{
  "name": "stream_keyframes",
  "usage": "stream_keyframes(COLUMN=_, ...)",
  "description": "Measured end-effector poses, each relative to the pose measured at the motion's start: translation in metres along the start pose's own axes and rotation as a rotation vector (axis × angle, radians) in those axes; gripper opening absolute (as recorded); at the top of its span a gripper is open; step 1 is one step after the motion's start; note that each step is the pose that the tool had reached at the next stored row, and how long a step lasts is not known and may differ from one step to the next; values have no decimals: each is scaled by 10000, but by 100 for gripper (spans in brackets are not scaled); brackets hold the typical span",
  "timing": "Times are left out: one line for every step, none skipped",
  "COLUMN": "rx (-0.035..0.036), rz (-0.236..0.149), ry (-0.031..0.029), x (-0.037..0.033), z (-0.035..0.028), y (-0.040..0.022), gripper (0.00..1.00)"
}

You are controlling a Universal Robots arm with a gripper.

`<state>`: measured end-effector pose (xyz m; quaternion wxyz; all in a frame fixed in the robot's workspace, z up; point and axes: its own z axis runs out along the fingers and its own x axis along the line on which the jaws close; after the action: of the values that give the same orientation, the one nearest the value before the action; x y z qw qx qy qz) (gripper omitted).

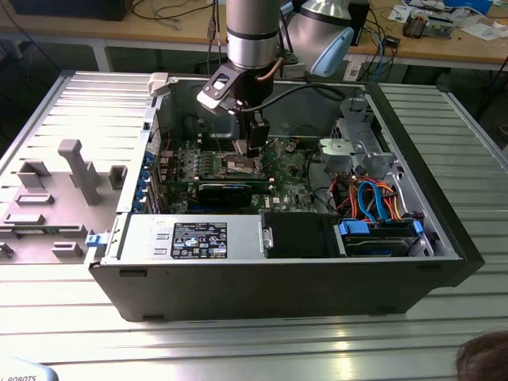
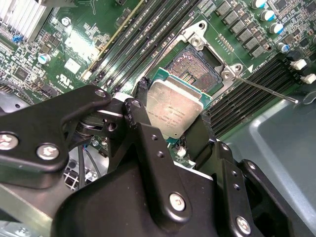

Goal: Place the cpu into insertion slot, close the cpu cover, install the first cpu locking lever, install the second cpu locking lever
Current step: 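Place the cpu into insertion slot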

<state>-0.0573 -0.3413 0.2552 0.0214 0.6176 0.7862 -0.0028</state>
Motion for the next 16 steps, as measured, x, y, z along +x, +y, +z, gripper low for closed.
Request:
stream_keyframes(rx=1, rz=7, ry=-1, x=0, z=0, y=0, gripper=55)
stream_keyframes(rx=1, rz=14, ry=-2, x=0, z=0, y=0, gripper=55)
stream_keyframes(rx=1, rz=21, ry=-2, x=0, z=1, y=0, gripper=55)
stream_keyframes(rx=2, rz=32, ry=-3, x=0, z=1, y=0, gripper=55)
stream_keyframes(rx=3, rz=44, ry=-3, x=0, z=1, y=0, gripper=55)
stream_keyframes(rx=3, rz=58, ry=-4, x=0, z=2, y=0, gripper=55)
stream_keyframes(rx=3, rz=67, ry=-4, x=0, z=2, y=0, gripper=55)
stream_keyframes(rx=4, rz=75, ry=-5, x=0, z=2, y=0, gripper=55)
stream_keyframes(rx=4, rz=88, ry=-5, x=0, z=3, y=0, gripper=55)
stream_keyframes(rx=5, rz=101, ry=-6, x=0, z=3, y=0, gripper=55)
stream_keyframes(rx=6, rz=124, ry=-7, x=0, z=4, y=0, gripper=55)
stream_keyframes(rx=6, rz=134, ry=-7, x=0, z=5, y=0, gripper=55)
stream_keyframes(rx=7, rz=143, ry=-7, x=0, z=5, y=0, gripper=55)
stream_keyframes(rx=7, rz=154, ry=-8, x=0, z=6, y=0, gripper=55)
stream_keyframes(rx=7, rz=169, ry=-9, x=0, z=7, y=0, gripper=55)
stream_keyframes(rx=8, rz=182, ry=-9, x=0, z=7, y=0, gripper=55)
